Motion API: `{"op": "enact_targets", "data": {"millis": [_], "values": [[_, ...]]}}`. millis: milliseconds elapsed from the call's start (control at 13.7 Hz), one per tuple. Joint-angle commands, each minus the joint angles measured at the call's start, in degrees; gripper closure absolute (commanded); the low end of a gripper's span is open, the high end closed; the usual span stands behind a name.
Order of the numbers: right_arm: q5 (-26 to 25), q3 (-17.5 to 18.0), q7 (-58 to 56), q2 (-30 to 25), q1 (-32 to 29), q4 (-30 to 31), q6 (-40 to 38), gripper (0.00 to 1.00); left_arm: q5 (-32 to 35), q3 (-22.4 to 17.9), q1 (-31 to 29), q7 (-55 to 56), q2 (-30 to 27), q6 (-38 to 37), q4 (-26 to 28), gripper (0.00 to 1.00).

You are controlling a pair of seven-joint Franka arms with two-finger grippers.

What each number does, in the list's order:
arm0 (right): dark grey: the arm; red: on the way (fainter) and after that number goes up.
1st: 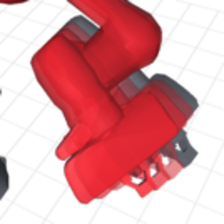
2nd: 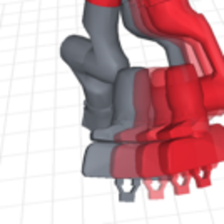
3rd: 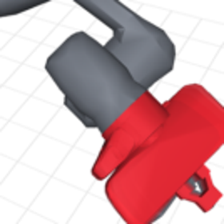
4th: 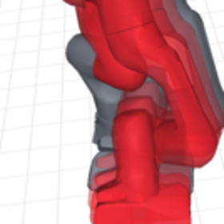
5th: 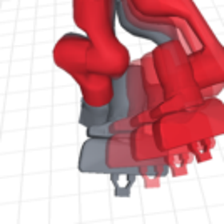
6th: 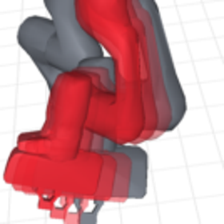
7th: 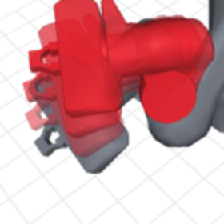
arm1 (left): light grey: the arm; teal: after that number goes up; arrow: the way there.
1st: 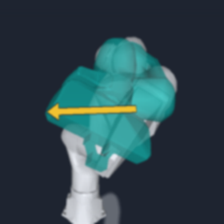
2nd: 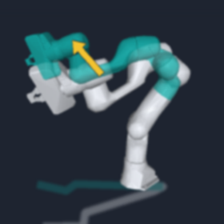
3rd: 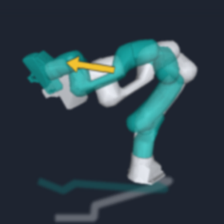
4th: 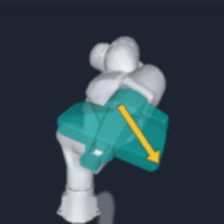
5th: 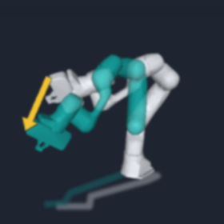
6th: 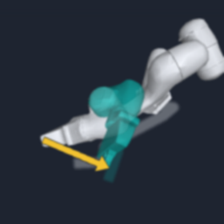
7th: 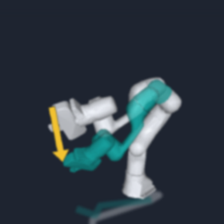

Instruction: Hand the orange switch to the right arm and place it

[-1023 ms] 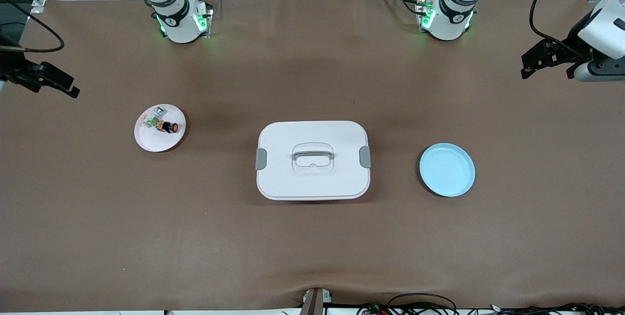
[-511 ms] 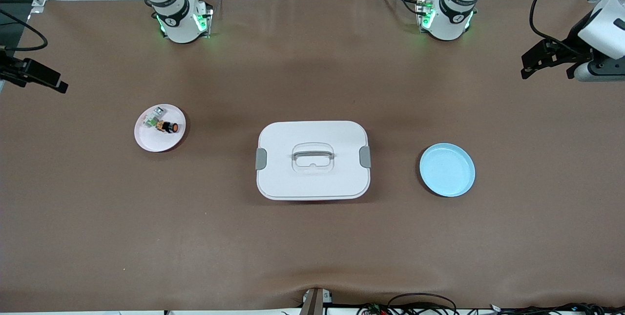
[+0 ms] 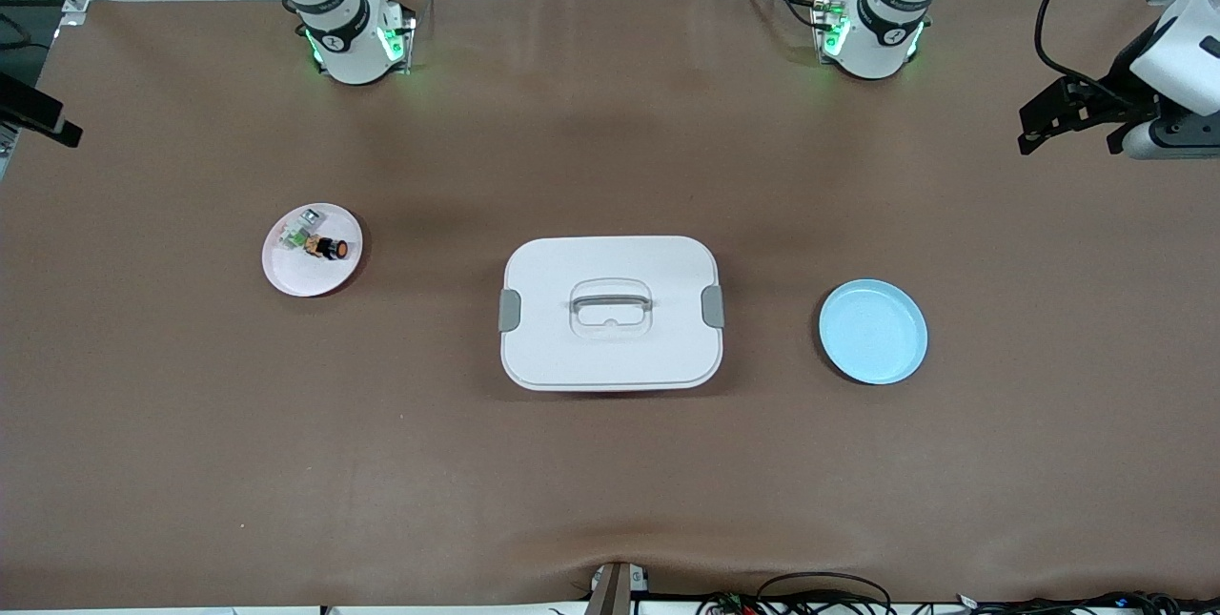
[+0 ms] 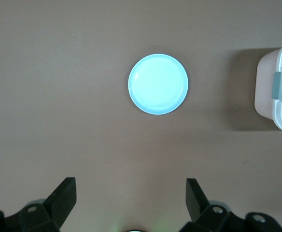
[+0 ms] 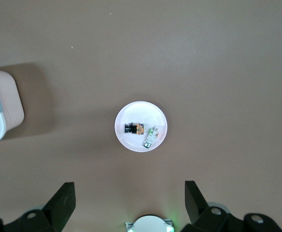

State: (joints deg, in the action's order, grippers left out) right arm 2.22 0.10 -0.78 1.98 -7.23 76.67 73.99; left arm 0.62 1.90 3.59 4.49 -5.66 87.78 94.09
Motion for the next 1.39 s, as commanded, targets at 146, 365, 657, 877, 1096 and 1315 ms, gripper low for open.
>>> {"op": "enact_targets", "data": {"millis": [146, 365, 657, 877, 1096, 1315], "values": [[-0.6, -0.7, -0.9, 0.8, 0.4, -1.6, -1.0, 0.00, -0.4, 0.0, -0.4, -0.7, -0.5, 1.3, 0.2, 0.00], [-0.7, -0.7, 0.8, 0.8, 0.5, -1.1, -0.9, 0.00, -0.4, -0.1, -0.3, -0.7, -0.5, 2.0, 0.4, 0.00], [-1.3, -0.4, 0.8, 0.8, 2.0, -0.8, -1.0, 0.00, -0.4, 0.0, -0.4, -0.7, -0.6, 2.0, 0.5, 0.00], [0.1, -0.4, 1.0, 0.7, 2.8, -0.7, 1.1, 0.00, -0.4, -0.1, -0.5, -0.7, -1.2, 2.0, 1.5, 0.00], [0.2, -0.3, 1.0, 0.7, 3.4, -0.7, 2.1, 0.00, -0.4, -0.1, -0.6, -0.7, -3.0, 2.3, 3.6, 0.00], [0.2, -0.3, 1.0, 0.7, 3.7, -0.7, 2.2, 0.00, -0.5, -0.1, -0.9, -0.8, -4.4, 3.9, 5.6, 0.00]]}}
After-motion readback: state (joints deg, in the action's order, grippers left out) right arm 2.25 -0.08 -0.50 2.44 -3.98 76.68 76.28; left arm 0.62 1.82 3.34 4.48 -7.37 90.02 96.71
